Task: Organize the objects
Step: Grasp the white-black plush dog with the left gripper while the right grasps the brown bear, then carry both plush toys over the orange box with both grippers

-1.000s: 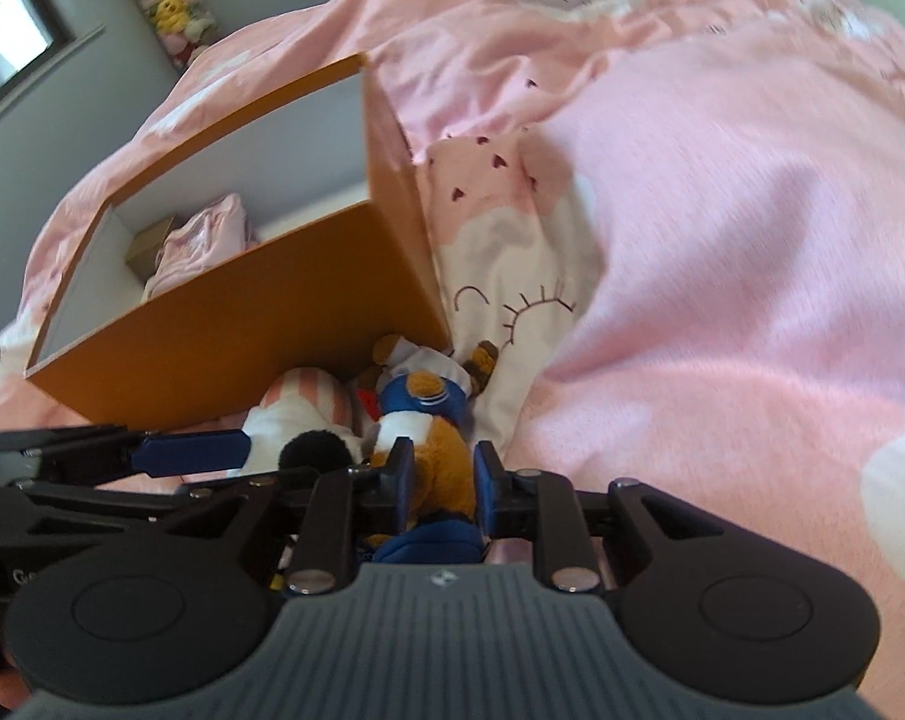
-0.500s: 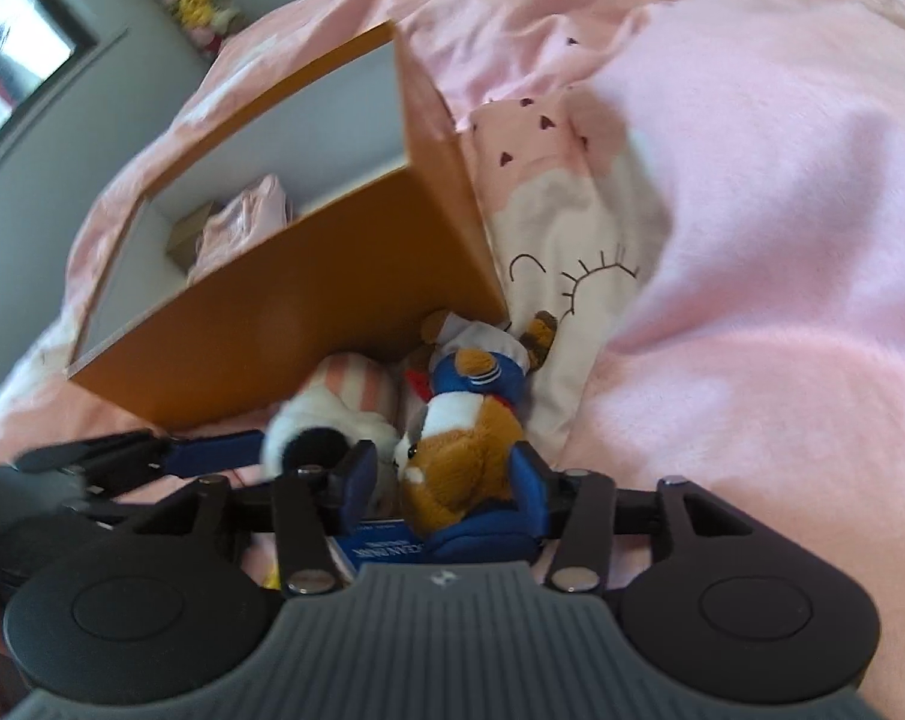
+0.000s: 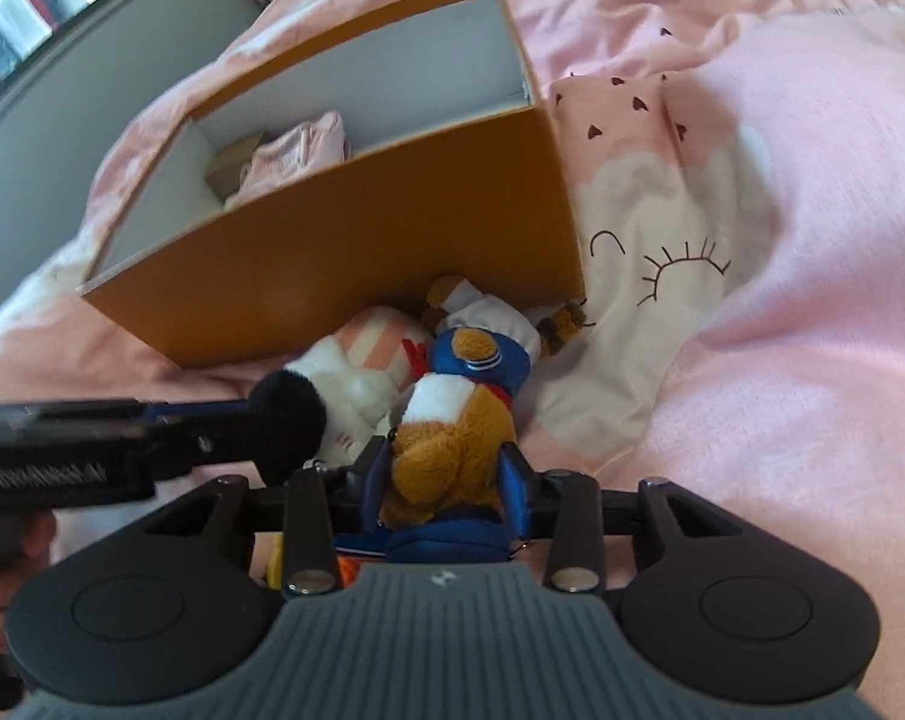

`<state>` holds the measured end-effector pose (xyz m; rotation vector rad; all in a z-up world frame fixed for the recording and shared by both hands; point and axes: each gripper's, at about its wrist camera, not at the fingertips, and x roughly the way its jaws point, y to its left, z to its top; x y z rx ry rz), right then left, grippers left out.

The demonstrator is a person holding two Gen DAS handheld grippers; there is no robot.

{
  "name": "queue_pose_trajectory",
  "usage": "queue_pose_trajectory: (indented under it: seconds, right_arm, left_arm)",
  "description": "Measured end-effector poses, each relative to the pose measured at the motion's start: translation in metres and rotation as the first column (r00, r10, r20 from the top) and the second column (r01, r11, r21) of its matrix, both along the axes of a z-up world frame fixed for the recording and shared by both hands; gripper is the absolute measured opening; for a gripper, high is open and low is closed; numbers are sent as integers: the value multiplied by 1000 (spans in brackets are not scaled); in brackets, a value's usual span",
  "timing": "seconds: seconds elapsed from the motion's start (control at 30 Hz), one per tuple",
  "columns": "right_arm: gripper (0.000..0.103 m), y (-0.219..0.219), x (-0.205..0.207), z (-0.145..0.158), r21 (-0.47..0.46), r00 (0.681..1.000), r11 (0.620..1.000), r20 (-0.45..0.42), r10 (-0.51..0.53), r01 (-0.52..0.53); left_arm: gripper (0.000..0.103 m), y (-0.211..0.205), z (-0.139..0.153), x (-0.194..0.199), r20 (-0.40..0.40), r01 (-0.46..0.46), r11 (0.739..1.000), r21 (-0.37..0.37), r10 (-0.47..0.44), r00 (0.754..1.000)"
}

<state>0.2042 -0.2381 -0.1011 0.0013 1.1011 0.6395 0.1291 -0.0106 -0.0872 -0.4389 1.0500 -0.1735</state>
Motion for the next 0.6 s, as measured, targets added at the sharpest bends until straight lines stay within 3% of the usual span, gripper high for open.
queue_pose_trajectory:
  seconds: [0.07,0.33,0.5,0.6]
  right_arm:
    - [41,0,2,-3,6,1000,1000,-8,-9,10]
    - [41,-2,3,-5,8,1000,1000,-21,-19,19]
    - [42,2,3,-7,-15,1000,1000,-17,-13,13]
    - [42,3,3,-10,-26,1000,1000,-20,-11,11]
  left_arm:
    - [71,-4,1,4,0,-3,1000,16,3,1000]
    - [72,-21,-10,20,-39,16,995,102,-12,999]
    - [69,-17,-18,20,-41,27,995,101,-23,999]
    - [62,-14,-19,19,-32,30,996,82,-28,999]
